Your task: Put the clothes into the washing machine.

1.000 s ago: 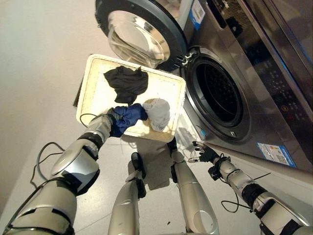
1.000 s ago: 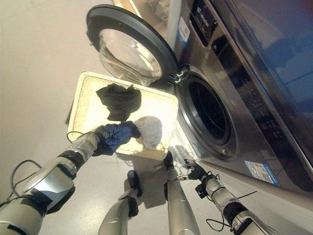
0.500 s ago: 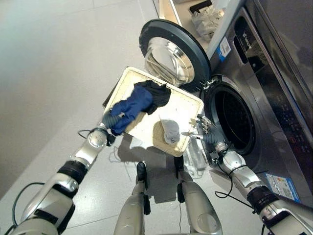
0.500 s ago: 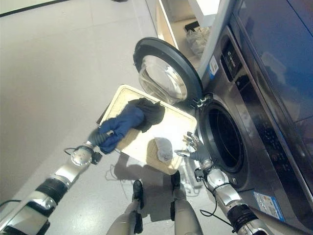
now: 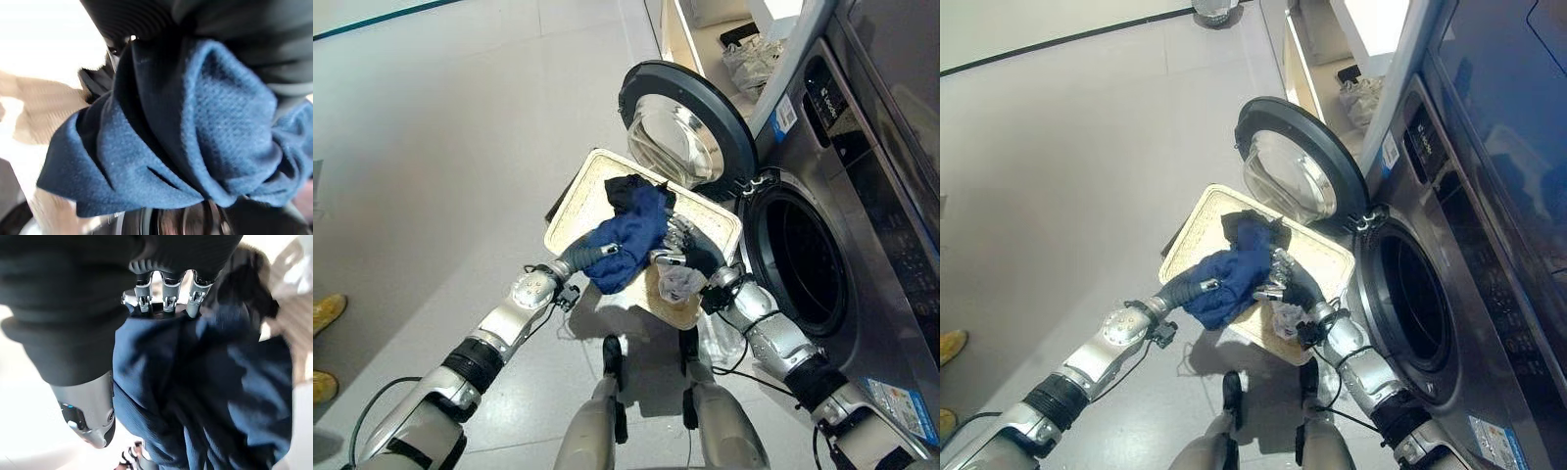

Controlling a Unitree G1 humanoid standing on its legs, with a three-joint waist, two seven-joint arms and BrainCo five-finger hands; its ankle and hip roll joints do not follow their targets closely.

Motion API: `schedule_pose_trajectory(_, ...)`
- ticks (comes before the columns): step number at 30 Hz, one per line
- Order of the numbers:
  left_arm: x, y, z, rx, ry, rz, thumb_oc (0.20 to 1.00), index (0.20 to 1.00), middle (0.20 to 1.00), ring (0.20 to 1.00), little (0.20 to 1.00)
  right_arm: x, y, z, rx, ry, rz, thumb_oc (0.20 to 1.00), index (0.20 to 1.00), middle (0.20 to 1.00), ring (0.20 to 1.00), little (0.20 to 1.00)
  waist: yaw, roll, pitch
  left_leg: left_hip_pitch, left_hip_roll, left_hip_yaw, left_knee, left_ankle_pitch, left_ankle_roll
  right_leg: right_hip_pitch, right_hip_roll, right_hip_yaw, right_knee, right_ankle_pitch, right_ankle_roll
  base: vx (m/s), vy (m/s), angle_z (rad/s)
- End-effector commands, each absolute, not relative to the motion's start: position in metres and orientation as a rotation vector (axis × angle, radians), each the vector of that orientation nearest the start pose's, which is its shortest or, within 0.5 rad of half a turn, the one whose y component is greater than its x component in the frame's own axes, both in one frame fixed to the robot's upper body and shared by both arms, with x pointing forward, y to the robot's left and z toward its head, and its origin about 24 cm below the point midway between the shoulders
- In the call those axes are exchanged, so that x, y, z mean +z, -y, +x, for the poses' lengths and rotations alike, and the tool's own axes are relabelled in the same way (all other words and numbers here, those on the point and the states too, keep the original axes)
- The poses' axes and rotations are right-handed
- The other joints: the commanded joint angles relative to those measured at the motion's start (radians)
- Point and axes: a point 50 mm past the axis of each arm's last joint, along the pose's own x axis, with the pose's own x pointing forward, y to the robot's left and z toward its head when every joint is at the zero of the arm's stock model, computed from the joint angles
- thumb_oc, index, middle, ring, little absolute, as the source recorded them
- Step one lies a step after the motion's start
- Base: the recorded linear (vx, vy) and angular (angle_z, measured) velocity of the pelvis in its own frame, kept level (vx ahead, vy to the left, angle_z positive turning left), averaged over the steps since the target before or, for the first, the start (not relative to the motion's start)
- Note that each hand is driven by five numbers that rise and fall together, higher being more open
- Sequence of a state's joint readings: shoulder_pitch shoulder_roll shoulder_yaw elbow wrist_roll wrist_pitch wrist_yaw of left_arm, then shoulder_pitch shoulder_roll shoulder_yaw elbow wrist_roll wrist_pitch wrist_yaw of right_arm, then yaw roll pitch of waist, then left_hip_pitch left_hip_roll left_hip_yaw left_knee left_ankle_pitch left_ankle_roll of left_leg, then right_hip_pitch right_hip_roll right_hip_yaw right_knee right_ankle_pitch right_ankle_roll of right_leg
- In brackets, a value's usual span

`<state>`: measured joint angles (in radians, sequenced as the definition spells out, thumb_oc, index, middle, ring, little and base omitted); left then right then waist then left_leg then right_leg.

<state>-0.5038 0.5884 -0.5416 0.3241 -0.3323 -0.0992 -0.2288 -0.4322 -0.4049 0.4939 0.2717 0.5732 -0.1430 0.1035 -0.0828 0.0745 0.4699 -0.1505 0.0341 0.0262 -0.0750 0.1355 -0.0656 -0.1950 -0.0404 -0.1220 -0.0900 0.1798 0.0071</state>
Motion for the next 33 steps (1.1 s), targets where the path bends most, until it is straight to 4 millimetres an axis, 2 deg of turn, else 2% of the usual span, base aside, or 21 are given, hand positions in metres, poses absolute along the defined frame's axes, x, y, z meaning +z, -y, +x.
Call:
schedule_pose_trajectory(1,0.104,-0.12,0.316,-0.808,0.138,0.328,0.2,0.2,0.2,0.2,0.2,0.088,0.08,0.297,0.71,0.086,0.035,1.0,1.0,1.0,1.0,1.0,0.01,-0.04,-0.054,-0.034,-0.069,0.053,0.065,-0.087,0.007,-0.017,0.025,0.015,0.097,-0.145,0.045,0.0,0.0,0.0)
schedule_pose_trajectory(4,0.107,-0.115,0.313,-0.87,0.143,0.313,0.2,0.2,0.2,0.2,0.2,0.081,0.075,0.296,0.783,0.007,-0.027,1.0,1.0,1.0,1.0,1.0,0.014,-0.046,-0.048,-0.032,-0.067,0.053,0.061,-0.085,0.008,-0.015,0.028,0.013,0.096,-0.143,0.044,-0.01,-0.038,-0.01)
schedule_pose_trajectory(8,0.109,-0.112,0.314,-0.907,0.132,0.314,0.2,0.2,0.2,0.2,0.2,0.08,0.071,0.295,0.841,-0.046,-0.002,1.0,1.0,1.0,1.0,1.0,0.02,-0.056,-0.043,-0.035,-0.063,0.054,0.063,-0.084,0.009,-0.016,0.031,0.011,0.096,-0.141,0.045,-0.01,-0.046,-0.01)
schedule_pose_trajectory(15,0.104,-0.11,0.31,-0.937,0.105,0.241,0.2,0.2,0.2,0.2,0.2,0.064,0.063,0.288,0.829,-0.187,0.209,1.0,1.0,1.0,1.0,1.0,0.019,-0.065,-0.033,-0.03,-0.062,0.059,0.05,-0.084,0.011,-0.018,0.037,0.02,0.085,-0.132,0.05,0.0,-0.01,0.0)
schedule_pose_trajectory(17,0.103,-0.109,0.31,-0.931,0.104,0.226,0.2,0.2,0.2,0.2,0.2,0.063,0.063,0.288,0.831,-0.181,0.187,1.0,1.0,1.0,1.0,1.0,0.019,-0.066,-0.031,-0.029,-0.063,0.061,0.048,-0.083,0.011,-0.019,0.036,0.02,0.083,-0.13,0.05,0.0,0.0,0.0)
schedule_pose_trajectory(19,0.102,-0.109,0.309,-0.923,0.104,0.182,0.2,0.2,0.2,0.2,0.2,0.063,0.061,0.287,0.83,-0.157,0.113,1.0,1.0,1.0,1.0,1.0,0.017,-0.067,-0.027,-0.03,-0.063,0.062,0.046,-0.082,0.01,-0.022,0.038,0.023,0.082,-0.128,0.05,0.0,0.0,0.0)
schedule_pose_trajectory(20,0.101,-0.109,0.308,-0.928,0.103,0.146,0.2,0.2,0.2,0.2,0.2,0.063,0.061,0.285,0.85,-0.14,0.023,1.0,1.0,1.0,1.0,1.0,0.016,-0.07,-0.023,-0.034,-0.063,0.065,0.046,-0.081,0.011,-0.026,0.039,0.025,0.081,-0.127,0.05,-0.01,0.006,-0.04)
schedule_pose_trajectory(21,0.102,-0.109,0.308,-0.938,0.096,0.101,0.2,0.2,0.2,0.2,0.2,0.064,0.061,0.284,0.867,-0.144,-0.017,0.959,0.959,0.959,0.959,0.959,0.015,-0.071,-0.021,-0.036,-0.064,0.065,0.045,-0.08,0.011,-0.028,0.039,0.027,0.081,-0.126,0.049,-0.01,0.004,-0.05)
schedule_pose_trajectory(22,0.102,-0.109,0.308,-0.941,0.094,0.091,0.2,0.2,0.2,0.2,0.2,0.064,0.061,0.284,0.87,-0.146,-0.023,0.802,0.802,0.802,0.802,0.802,0.016,-0.071,-0.021,-0.036,-0.064,0.065,0.044,-0.08,0.012,-0.028,0.04,0.028,0.08,-0.125,0.048,0.0,-0.001,-0.08)
schedule_pose_trajectory(23,0.102,-0.108,0.307,-0.952,0.09,0.052,0.2,0.2,0.2,0.2,0.2,0.064,0.06,0.282,0.886,-0.155,-0.021,0.222,0.222,0.222,0.222,0.222,0.017,-0.071,-0.018,-0.034,-0.066,0.066,0.042,-0.08,0.014,-0.025,0.04,0.029,0.076,-0.125,0.048,0.0,-0.001,-0.07)
schedule_pose_trajectory(24,0.102,-0.108,0.307,-0.953,0.087,0.046,0.2,0.2,0.2,0.2,0.2,0.064,0.059,0.282,0.893,-0.161,-0.014,0.2,0.2,0.2,0.2,0.2,0.017,-0.071,-0.017,-0.033,-0.066,0.066,0.041,-0.08,0.014,-0.025,0.041,0.029,0.076,-0.125,0.048,0.01,-0.002,-0.06)
schedule_pose_trajectory(28,0.1,-0.105,0.307,-0.939,0.096,0.018,0.2,0.2,0.2,0.2,0.2,0.059,0.056,0.279,0.932,-0.202,-0.002,0.2,0.2,0.2,0.2,0.2,0.017,-0.073,-0.014,-0.036,-0.067,0.064,0.041,-0.079,0.013,-0.03,0.041,0.03,0.077,-0.123,0.048,0.0,0.0,0.0)
schedule_pose_trajectory(33,0.104,-0.109,0.31,-0.821,0.163,-0.033,0.2,0.2,0.2,0.2,0.2,0.044,0.055,0.271,0.975,-0.319,0.014,0.2,0.2,0.2,0.2,0.2,0.02,-0.077,-0.01,-0.038,-0.07,0.063,0.042,-0.081,0.017,-0.032,0.041,0.03,0.079,-0.126,0.046,0.0,0.0,0.0)
